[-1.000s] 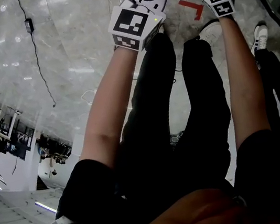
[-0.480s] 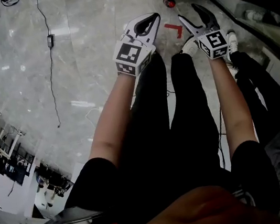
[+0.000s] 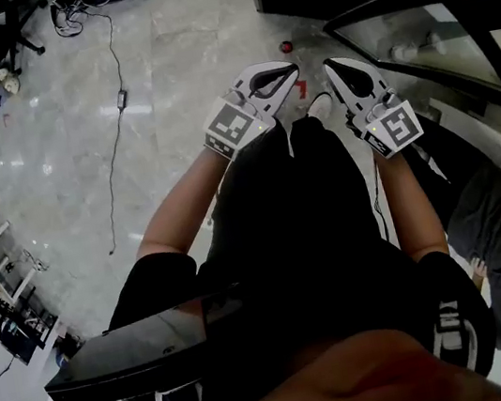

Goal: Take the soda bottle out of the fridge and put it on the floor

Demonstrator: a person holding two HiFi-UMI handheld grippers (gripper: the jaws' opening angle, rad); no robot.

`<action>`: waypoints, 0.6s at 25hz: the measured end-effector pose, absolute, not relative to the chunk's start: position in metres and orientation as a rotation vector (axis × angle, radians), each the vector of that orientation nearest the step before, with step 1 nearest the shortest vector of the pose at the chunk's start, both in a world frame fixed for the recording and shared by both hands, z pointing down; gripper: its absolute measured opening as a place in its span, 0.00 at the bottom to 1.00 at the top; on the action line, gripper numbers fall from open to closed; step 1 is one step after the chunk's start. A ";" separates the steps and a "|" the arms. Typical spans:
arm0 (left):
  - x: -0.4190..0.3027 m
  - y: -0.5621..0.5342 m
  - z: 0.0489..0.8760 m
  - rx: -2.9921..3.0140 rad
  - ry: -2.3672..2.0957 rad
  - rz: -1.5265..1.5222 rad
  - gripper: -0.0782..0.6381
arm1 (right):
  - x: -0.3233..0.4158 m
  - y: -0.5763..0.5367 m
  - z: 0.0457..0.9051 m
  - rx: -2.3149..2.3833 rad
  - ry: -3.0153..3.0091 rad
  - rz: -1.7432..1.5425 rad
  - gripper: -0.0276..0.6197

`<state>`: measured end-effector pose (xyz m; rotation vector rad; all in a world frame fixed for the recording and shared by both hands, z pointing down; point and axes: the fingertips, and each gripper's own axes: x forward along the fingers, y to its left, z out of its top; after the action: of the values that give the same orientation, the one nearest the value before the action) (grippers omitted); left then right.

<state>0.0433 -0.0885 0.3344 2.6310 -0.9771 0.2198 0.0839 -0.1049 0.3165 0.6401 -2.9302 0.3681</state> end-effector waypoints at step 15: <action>0.057 -0.083 0.130 2.746 -1.021 0.039 0.10 | 0.085 -0.082 0.118 0.674 -3.047 0.208 0.06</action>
<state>0.0566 -0.0833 0.1300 2.7462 -1.0211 0.0390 0.0852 -0.0815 0.1185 0.6738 -3.0474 0.2076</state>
